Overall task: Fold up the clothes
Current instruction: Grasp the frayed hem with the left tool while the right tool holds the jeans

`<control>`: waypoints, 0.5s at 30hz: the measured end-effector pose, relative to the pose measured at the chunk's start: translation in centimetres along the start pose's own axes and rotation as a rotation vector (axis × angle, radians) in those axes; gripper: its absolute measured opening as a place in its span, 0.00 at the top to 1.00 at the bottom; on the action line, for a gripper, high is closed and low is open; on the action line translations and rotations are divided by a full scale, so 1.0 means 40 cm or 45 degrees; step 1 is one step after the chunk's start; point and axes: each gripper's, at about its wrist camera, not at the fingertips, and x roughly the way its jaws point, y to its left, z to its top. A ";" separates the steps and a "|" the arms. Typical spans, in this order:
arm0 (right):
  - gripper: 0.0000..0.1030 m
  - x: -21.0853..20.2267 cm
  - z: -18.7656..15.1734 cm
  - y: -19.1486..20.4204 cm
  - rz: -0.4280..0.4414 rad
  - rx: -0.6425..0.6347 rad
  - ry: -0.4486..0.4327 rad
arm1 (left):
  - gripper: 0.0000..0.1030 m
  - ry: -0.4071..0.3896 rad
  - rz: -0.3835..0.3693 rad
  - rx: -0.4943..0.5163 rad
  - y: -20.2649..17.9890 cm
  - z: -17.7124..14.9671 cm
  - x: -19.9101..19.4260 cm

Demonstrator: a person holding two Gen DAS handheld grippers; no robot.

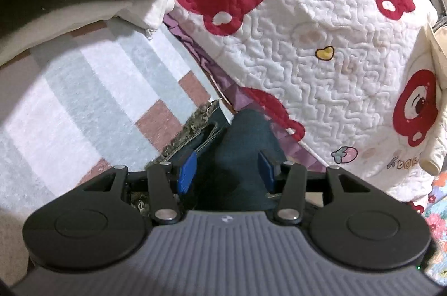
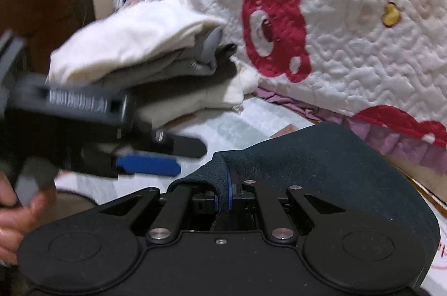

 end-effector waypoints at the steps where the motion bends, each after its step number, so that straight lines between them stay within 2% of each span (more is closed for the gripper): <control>1: 0.91 0.023 -0.006 0.002 0.017 -0.026 0.044 | 0.55 0.002 0.012 0.005 0.000 -0.001 0.002; 4: 0.88 0.070 -0.023 0.017 -0.003 -0.087 0.111 | 0.55 0.022 0.036 0.013 0.002 -0.006 0.007; 9: 0.86 0.017 -0.028 0.091 -0.148 -0.196 0.059 | 0.55 0.047 0.062 0.036 0.002 -0.012 0.013; 11: 0.83 -0.024 -0.040 0.116 -0.157 -0.233 0.032 | 0.55 0.057 0.081 0.051 0.001 -0.015 0.018; 12: 0.70 -0.045 -0.046 0.128 -0.159 -0.251 0.018 | 0.55 0.063 0.091 0.059 0.001 -0.017 0.020; 13: 0.55 -0.053 -0.057 0.133 -0.086 -0.268 0.019 | 0.55 0.068 0.101 0.067 0.001 -0.019 0.023; 14: 0.35 -0.060 -0.069 0.136 0.001 -0.284 0.023 | 0.55 0.073 0.110 0.075 0.000 -0.020 0.025; 15: 0.36 -0.065 -0.080 0.143 0.045 -0.322 0.029 | 0.55 0.078 0.099 0.069 0.000 -0.022 0.027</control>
